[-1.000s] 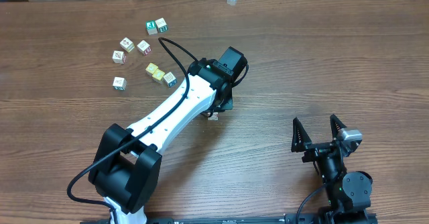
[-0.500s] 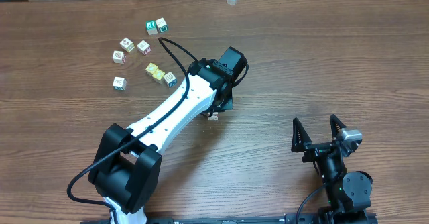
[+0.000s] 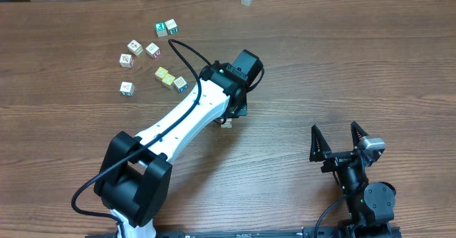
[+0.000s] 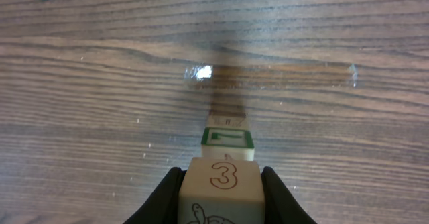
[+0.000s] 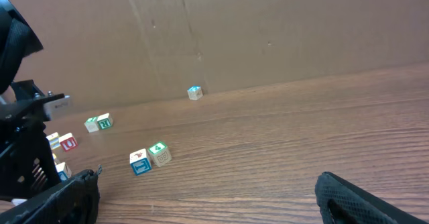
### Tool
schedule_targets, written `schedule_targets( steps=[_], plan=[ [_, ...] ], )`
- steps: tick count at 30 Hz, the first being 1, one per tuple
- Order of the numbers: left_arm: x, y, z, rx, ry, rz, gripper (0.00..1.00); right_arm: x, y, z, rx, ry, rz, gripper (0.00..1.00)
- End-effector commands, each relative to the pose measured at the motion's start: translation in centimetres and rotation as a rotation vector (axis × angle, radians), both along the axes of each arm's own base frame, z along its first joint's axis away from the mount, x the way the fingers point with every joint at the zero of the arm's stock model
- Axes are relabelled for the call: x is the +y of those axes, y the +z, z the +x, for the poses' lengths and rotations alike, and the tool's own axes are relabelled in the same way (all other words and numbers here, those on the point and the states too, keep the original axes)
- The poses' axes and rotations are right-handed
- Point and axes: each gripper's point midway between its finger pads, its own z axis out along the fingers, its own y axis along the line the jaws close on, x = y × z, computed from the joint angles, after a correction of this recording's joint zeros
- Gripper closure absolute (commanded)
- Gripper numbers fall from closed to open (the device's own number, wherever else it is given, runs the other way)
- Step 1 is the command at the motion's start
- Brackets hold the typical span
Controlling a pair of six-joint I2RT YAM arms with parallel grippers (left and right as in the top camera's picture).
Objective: Form a tower
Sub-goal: 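Lower the turtle block onto the duck block and open the left gripper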
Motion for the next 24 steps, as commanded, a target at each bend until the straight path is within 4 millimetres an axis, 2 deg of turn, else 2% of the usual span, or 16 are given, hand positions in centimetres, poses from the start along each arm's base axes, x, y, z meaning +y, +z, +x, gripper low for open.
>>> schedule_targets(
  steps=[1,20,24],
  plan=[
    [0.45,-1.06,-0.34,0.004,0.000,0.029,0.88,-0.06,-0.10,0.00,-0.006,-0.002,0.006,0.00],
    [0.36,-1.73,-0.45,0.006,-0.020,0.025,0.82,-0.06,-0.10,0.00,-0.006,-0.002,0.006,0.00],
    [0.32,-1.74,-0.39,0.004,-0.020,0.023,0.77,-0.06,-0.10,0.00,-0.006,-0.002,0.006,0.00]
  ],
)
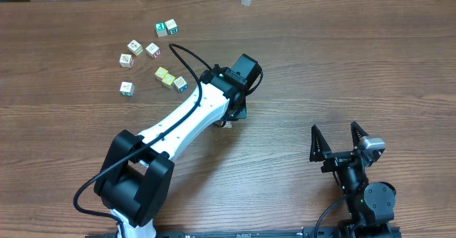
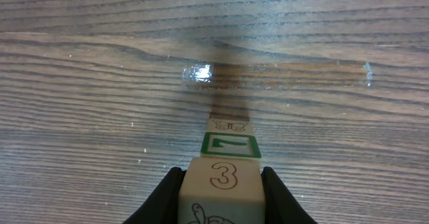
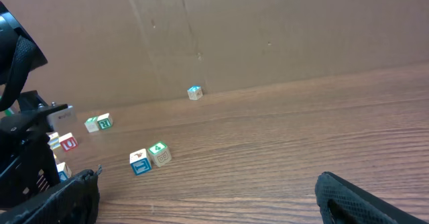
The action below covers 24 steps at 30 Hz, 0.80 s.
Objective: Form a tower
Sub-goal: 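Lower the turtle block onto the duck block and open the left gripper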
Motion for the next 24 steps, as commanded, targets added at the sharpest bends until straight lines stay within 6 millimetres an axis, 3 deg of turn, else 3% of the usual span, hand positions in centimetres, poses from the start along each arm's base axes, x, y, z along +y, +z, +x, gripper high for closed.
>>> schedule_targets(
  steps=[1,12,24],
  plan=[
    [0.13,-0.42,-0.15,0.002,-0.019,0.021,0.76,-0.06,-0.11,0.00,-0.006,-0.002,0.006,0.00],
    [0.12,-0.43,-0.16,0.002,-0.018,0.020,0.60,-0.06,-0.11,0.00,-0.006,-0.002,0.006,0.00],
    [-0.54,-0.50,-0.37,0.019,-0.058,-0.008,0.62,-0.06,-0.11,0.00,-0.006,-0.002,0.006,0.00]
  ],
)
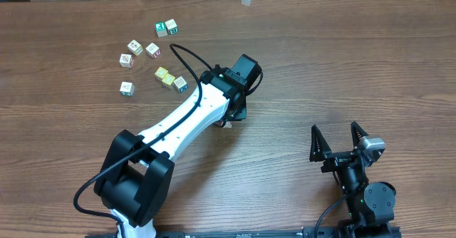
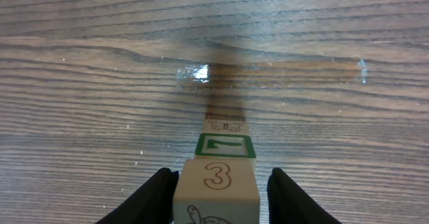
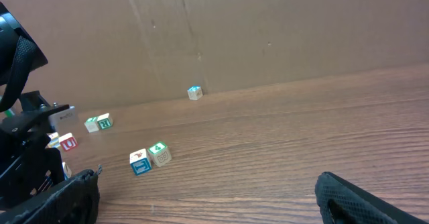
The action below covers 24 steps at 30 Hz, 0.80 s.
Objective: Form a tower
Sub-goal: 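Lower the turtle block onto the duck block and open the left gripper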
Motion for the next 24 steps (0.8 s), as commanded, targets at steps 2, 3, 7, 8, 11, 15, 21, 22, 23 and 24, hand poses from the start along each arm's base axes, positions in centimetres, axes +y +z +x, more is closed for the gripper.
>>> schedule_targets(
  steps=[2,3,7,8,11,15,21,22,23,24],
  plan=[
    [-0.26,-0.43,-0.39,0.016,-0.034,0.001,0.64,-0.05,-0.10,0.00,-0.006,-0.002,0.006,0.00],
    [-0.26,-0.43,-0.39,0.016,-0.034,0.001,0.65,-0.05,-0.10,0.00,-0.006,-0.002,0.006,0.00],
    [-0.25,-0.43,-0.39,0.017,-0.034,0.002,0.67,-0.05,-0.10,0.00,-0.006,-0.002,0.006,0.00],
    [-0.25,-0.43,-0.39,0.017,-0.034,0.002,0.69,-0.05,-0.10,0.00,-0.006,-0.002,0.006,0.00],
    [-0.25,-0.43,-0.39,0.016,-0.035,0.002,0.71,-0.05,-0.10,0.00,-0.006,-0.002,0.006,0.00],
    [-0.24,-0.43,-0.40,0.017,-0.035,0.002,0.70,-0.05,-0.10,0.00,-0.006,-0.002,0.006,0.00],
    [-0.25,-0.43,-0.39,0.017,-0.068,0.010,0.68,-0.05,-0.10,0.00,-0.006,-0.002,0.006,0.00],
    [-0.26,-0.43,-0.37,0.017,-0.078,0.012,0.68,-0.05,-0.10,0.00,-0.006,-0.002,0.006,0.00],
    [-0.26,-0.43,-0.36,0.016,-0.089,0.014,0.68,-0.05,-0.10,0.00,-0.006,-0.002,0.006,0.00],
    [-0.26,-0.42,-0.34,0.016,-0.097,0.016,0.67,-0.05,-0.10,0.00,-0.006,-0.002,0.006,0.00]
  ],
)
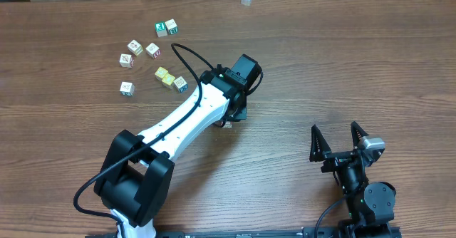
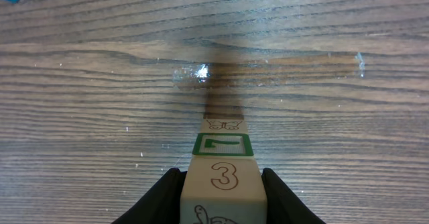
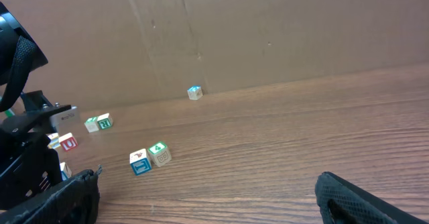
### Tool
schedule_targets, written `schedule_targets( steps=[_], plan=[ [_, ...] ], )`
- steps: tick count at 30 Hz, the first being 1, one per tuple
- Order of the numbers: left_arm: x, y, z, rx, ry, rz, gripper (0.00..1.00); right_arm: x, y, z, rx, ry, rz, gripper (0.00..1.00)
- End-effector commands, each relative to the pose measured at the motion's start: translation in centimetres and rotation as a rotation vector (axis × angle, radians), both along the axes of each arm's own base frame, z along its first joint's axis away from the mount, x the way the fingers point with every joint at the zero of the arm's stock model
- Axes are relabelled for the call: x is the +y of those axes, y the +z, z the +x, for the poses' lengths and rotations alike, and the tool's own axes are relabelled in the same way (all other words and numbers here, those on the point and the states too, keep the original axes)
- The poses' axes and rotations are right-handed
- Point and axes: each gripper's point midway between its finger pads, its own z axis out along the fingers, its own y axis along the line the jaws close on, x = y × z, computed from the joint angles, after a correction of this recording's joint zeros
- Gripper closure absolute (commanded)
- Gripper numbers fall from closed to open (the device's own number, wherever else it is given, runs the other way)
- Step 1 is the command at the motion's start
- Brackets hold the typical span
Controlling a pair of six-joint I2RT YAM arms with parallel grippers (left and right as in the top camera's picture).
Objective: Form a tower
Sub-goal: 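Lower the turtle block onto the duck block and open the left gripper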
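Three blocks stand stacked in the left wrist view: a tan block with a "3" (image 2: 223, 177) on top, a green-framed block (image 2: 223, 144) under it, and a butterfly block (image 2: 224, 124) at the bottom. My left gripper (image 2: 221, 187) is shut on the "3" block, both black fingers pressed against its sides. From overhead the left gripper (image 1: 229, 115) covers the tower at the table's middle. My right gripper (image 1: 339, 142) stands open at the front right, holding nothing.
Several loose blocks lie at the back left: a pair (image 1: 167, 28), another pair (image 1: 140, 50), yellow ones (image 1: 171, 79) and a single one (image 1: 127, 88). A blue block sits at the far edge by the cardboard wall (image 3: 268, 29).
The left fingers stood slightly apart from the "3" block's sides; now they press against it again. The stack and the right arm have not moved.
My left gripper held the "3" block just above the green block, then set on it. Then the fingers stood open beside the block, which rested on the stack. Now they are shut on it again. The right gripper stayed open and still throughout.
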Motion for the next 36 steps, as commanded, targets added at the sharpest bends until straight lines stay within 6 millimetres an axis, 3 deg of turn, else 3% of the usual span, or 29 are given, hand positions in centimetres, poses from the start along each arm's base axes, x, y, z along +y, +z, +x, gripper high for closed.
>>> schedule_targets(
  steps=[1,25,30,34,36],
  plan=[
    [-0.18,-0.41,-0.30,0.013,-0.060,0.012,0.67,-0.06,-0.10,0.00,-0.006,-0.002,0.006,0.00],
    [-0.19,-0.41,-0.31,0.013,-0.060,0.011,0.68,-0.06,-0.10,0.00,-0.006,-0.002,0.006,0.00],
    [-0.20,-0.42,-0.31,0.013,-0.060,0.011,0.58,-0.06,-0.10,0.00,-0.006,-0.002,0.006,0.00],
    [-0.20,-0.41,-0.30,0.013,-0.059,0.011,0.36,-0.06,-0.10,0.00,-0.006,-0.002,0.006,0.00],
    [-0.20,-0.41,-0.30,0.013,-0.059,0.011,0.32,-0.06,-0.10,0.00,-0.006,-0.002,0.006,0.00]
  ],
)
